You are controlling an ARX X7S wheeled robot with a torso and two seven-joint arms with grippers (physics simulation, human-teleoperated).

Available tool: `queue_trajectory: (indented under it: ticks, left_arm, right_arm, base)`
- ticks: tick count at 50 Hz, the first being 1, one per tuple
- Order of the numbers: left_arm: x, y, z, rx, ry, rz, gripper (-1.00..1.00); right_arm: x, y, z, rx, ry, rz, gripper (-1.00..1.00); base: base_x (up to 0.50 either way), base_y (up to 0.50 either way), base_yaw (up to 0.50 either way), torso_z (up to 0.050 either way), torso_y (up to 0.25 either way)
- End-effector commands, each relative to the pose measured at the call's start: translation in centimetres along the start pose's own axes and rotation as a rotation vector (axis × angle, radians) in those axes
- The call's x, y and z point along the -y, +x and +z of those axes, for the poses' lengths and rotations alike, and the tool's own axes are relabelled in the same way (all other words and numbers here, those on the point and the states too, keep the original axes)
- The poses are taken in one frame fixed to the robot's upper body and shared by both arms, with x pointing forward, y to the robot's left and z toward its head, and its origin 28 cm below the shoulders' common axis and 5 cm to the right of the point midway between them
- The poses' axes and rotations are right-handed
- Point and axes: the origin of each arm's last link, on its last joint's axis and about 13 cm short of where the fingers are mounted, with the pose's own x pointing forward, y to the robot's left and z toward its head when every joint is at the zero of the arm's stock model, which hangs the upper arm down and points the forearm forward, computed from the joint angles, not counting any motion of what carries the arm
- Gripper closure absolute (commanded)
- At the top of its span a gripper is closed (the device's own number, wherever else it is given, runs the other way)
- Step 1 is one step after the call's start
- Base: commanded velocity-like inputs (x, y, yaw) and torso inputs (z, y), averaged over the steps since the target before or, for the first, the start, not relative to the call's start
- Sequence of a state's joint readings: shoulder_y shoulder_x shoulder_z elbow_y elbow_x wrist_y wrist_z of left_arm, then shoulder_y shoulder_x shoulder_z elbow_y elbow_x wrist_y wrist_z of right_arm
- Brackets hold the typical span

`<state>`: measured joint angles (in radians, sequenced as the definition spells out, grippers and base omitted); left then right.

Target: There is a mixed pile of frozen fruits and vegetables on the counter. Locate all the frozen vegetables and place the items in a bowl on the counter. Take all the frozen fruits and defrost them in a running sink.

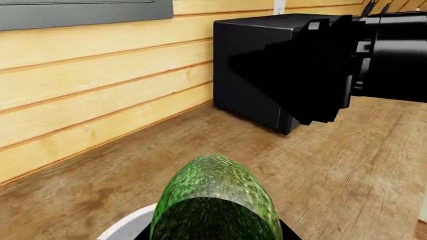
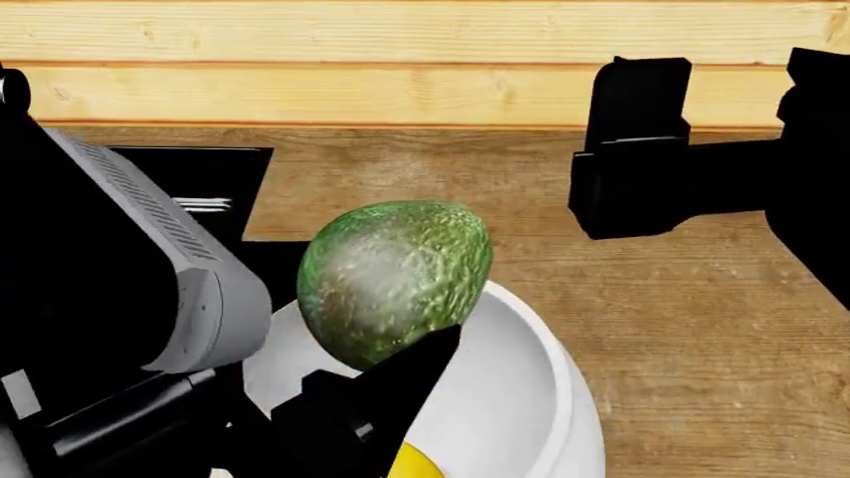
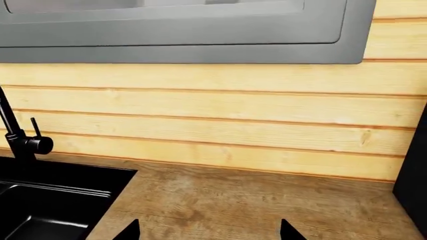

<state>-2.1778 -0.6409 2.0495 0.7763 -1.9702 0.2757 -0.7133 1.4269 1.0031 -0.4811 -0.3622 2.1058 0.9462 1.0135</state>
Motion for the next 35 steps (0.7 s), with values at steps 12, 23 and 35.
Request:
queue_trajectory:
  ticks: [12,23,35]
  left_arm:
    - [-0.4,3.4,-1.6,-0.067,-0.054,-0.051,1.0]
    - [-0.3,3.2,-2.7,-0.096,-0.029,-0.044,1.0]
    - [-0.7,3.3,-2.5,-0.107,-0.017,-0.017,-1.0]
  right_arm:
    - [0.0,-0.2,-0.3,0.009,0.002,0.044,-1.0]
    - [0.2,0.0,-0.6,0.0,0.002,0.043,-1.0]
    - [0.5,-0.2,-0.3,0.009,0.009,0.039,-1.0]
  base:
    - [0.0,0.0,0.0,0.001,0.0]
    - [0.0,0.0,0.0,0.0,0.0]
    - [0.0,0.0,0.0,0.0,0.0]
